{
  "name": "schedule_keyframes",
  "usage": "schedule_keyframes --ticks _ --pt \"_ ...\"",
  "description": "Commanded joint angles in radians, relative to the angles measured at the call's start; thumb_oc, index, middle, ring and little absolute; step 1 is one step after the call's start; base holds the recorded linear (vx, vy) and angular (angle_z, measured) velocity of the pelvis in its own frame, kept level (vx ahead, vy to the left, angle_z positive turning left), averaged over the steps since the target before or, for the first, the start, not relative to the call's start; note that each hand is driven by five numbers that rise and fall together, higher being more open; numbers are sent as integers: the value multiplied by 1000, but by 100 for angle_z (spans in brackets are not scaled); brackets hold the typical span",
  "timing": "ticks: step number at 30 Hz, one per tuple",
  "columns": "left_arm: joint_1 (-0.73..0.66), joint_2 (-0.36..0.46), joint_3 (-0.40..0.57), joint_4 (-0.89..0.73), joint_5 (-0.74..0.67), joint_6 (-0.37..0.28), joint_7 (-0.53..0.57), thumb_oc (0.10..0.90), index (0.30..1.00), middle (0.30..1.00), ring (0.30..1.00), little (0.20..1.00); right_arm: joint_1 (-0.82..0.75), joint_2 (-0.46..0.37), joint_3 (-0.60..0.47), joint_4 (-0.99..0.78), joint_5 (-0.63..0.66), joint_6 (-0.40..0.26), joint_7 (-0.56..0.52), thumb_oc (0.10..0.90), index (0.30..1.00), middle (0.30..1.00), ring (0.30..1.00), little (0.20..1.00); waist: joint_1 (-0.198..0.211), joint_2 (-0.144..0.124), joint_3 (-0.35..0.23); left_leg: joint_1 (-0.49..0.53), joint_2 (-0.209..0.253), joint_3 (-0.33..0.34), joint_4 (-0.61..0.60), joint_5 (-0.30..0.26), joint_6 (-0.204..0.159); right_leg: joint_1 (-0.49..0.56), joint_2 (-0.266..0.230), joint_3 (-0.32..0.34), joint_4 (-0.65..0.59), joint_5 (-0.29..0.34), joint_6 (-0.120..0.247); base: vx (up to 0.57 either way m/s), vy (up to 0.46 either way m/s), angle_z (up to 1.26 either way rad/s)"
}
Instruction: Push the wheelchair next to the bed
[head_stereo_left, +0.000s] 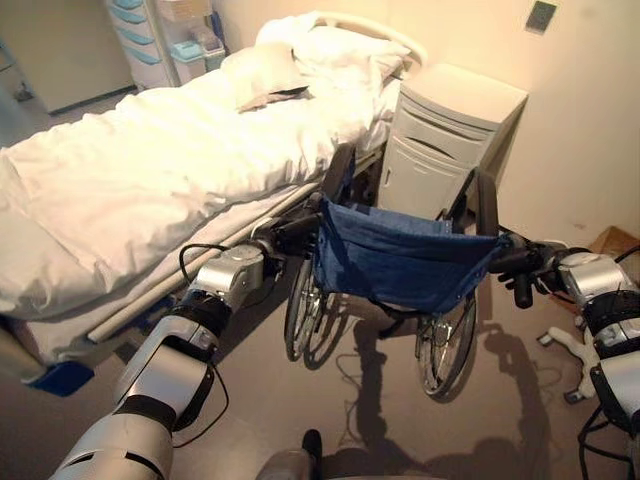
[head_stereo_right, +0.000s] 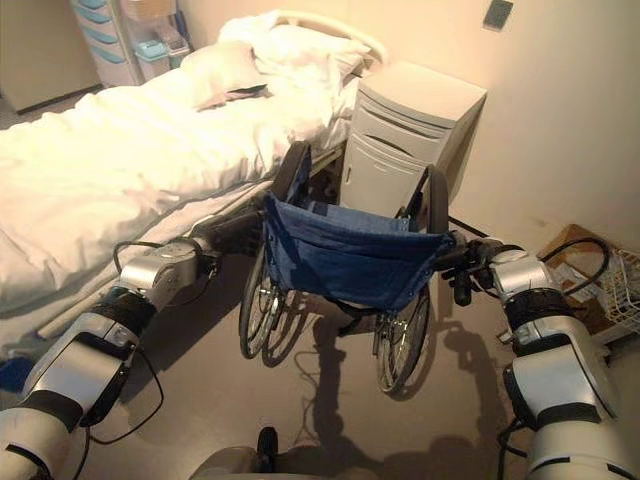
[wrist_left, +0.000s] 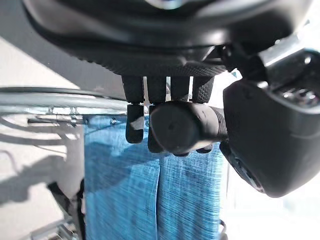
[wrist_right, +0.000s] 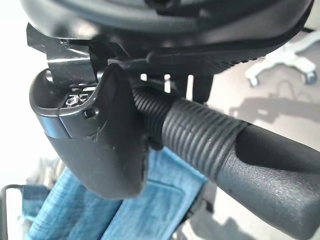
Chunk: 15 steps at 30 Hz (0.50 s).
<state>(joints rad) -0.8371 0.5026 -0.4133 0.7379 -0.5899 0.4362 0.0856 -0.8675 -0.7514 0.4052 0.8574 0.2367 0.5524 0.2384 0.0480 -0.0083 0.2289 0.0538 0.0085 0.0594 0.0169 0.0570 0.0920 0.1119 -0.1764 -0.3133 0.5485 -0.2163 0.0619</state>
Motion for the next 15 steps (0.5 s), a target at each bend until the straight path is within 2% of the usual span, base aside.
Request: schedule_keyframes --ticks 1,2,4,6,7,9,12,13,15 --pt "1 143 97 16 68 -62 138 400 300 300 300 300 -138 58 125 -121 -52 -189 57 400 300 300 300 300 55 -53 -30 16 -26 141 87 -109 -97 -139 -37 -11 -368 285 98 228 -127 -88" --pt "5 141 98 12 71 -63 142 400 300 300 300 300 -136 57 126 -126 -51 -187 56 400 300 300 300 300 51 -53 -29 20 -28 140 87 -114 -96 -146 -33 -7 -385 294 101 190 -128 -43" --pt "14 138 89 -5 69 -72 155 400 300 300 300 300 -127 46 137 -159 -30 -170 42 400 300 300 300 300 23 -71 -23 40 -56 117 79 -142 -91 -210 -29 32 -486 388 131 188 -104 9" --pt "13 148 86 -25 60 -58 159 400 300 300 300 300 -117 42 136 -195 -23 -143 37 400 300 300 300 300 2 -75 -14 70 -63 101 84 -174 -90 -257 -35 31 -565 431 141 308 -157 85" --pt "10 155 87 -30 57 -48 153 400 300 300 300 300 -110 42 132 -216 -24 -126 37 400 300 300 300 300 -3 -69 -10 88 -58 102 98 -199 -83 -263 -39 25 -531 421 134 297 -156 109" --pt "10 156 91 -26 59 -50 144 400 300 300 300 300 -111 41 132 -215 -20 -117 39 400 300 300 300 300 -5 -70 -16 91 -58 107 110 -210 -79 -244 -35 19 -526 411 132 228 -160 69" --pt "1 143 84 7 38 -67 131 400 300 300 300 300 -133 40 145 -163 -30 -140 64 400 300 300 300 300 -11 -71 -46 90 -51 115 158 -239 -87 -219 -23 16 -524 393 116 205 -167 44" --pt "-1 128 77 23 20 -76 135 400 300 300 300 300 -143 43 148 -133 -38 -155 81 400 300 300 300 300 -21 -64 -63 102 -25 122 194 -227 -114 -205 -16 8 -497 373 93 182 -133 59" --pt "5 111 70 27 8 -90 152 400 300 300 300 300 -148 40 166 -121 -47 -177 98 400 300 300 300 300 -23 -59 -72 72 4 112 302 -146 -163 -171 -2 -11 -512 353 63 165 -150 51"
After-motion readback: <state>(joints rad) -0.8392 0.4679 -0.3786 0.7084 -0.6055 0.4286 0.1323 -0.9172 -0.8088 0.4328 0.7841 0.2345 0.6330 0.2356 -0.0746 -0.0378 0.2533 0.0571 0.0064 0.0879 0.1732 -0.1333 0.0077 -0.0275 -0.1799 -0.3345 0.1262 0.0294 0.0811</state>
